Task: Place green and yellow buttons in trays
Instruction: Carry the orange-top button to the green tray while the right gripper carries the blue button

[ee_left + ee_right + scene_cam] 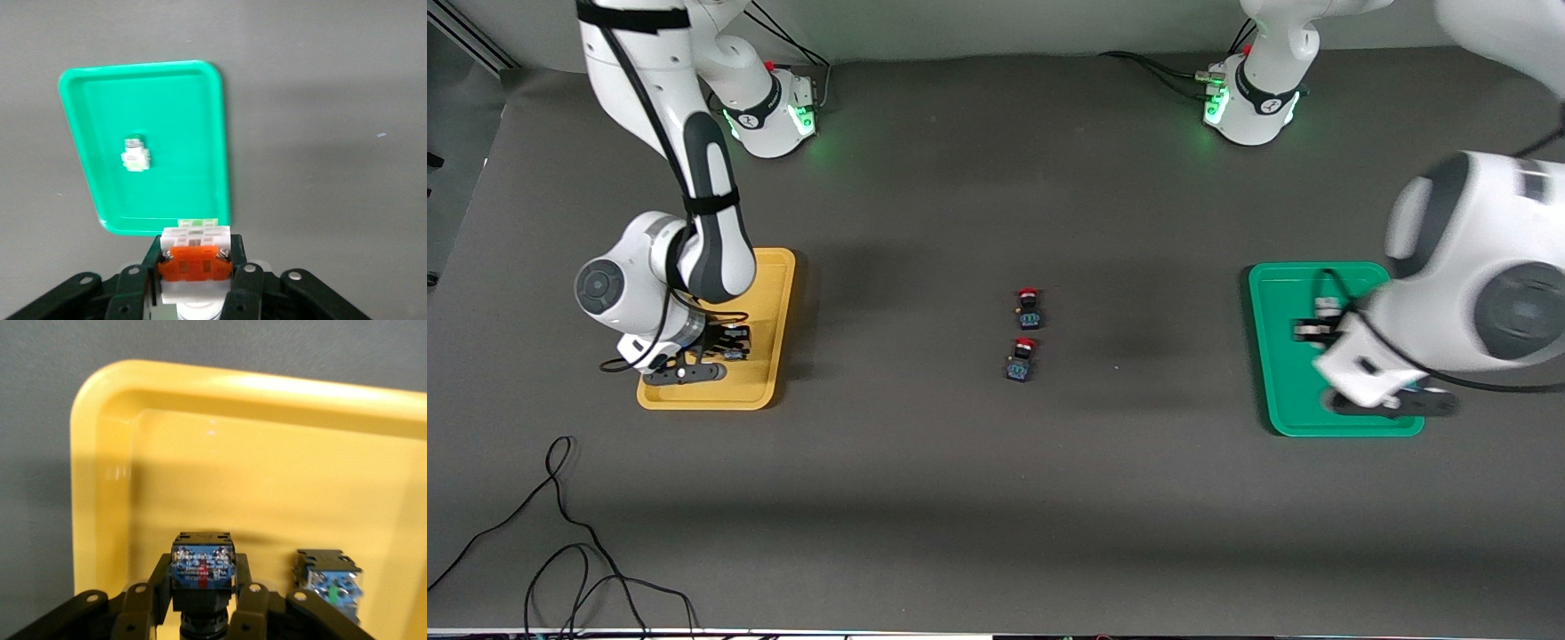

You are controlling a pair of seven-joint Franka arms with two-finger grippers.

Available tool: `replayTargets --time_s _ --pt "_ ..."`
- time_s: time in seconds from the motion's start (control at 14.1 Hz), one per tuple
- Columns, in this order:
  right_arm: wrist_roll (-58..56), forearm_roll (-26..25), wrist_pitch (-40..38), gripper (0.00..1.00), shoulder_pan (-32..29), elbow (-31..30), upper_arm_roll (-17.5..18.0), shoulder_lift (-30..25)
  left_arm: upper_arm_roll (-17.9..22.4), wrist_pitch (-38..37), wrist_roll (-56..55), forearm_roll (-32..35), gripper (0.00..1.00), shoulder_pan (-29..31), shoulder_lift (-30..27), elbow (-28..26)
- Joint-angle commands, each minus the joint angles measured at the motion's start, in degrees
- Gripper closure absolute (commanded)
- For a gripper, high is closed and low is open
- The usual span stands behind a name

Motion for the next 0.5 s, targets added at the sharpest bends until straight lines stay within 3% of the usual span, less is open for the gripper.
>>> replayTargets --time_s 0.0,0.07,0.14,0.28,0.42 --pt "-1.64 2.53 -0.68 0.35 1.06 1.23 -0.72 0.84 -0.7 2.51 8.04 0.75 1.0 4.93 -0.35 -3.64" --pt "-1.46 2.53 -1.47 0.09 0.98 1.92 -0.72 0.4 -0.78 4.97 8.58 0.75 1.0 6.42 -1.22 -6.62" --pt "-1.02 2.53 -3.22 0.0 1.15 2.63 -1.07 -0.21 -0.7 9.08 8.59 0.75 1.0 7.05 -2.62 -11.26" --pt "-0.84 0.96 -8.91 0.0 1.33 5.95 -3.25 -1.09 -0.7 19.61 8.68 0.84 1.0 9.15 -5.79 -21.89" --pt "2.3 -4.99 -18.12 0.0 1.42 13.05 -6.07 -1.1 -0.61 30.86 8.85 0.84 1.0 10.21 -8.34 -32.7"
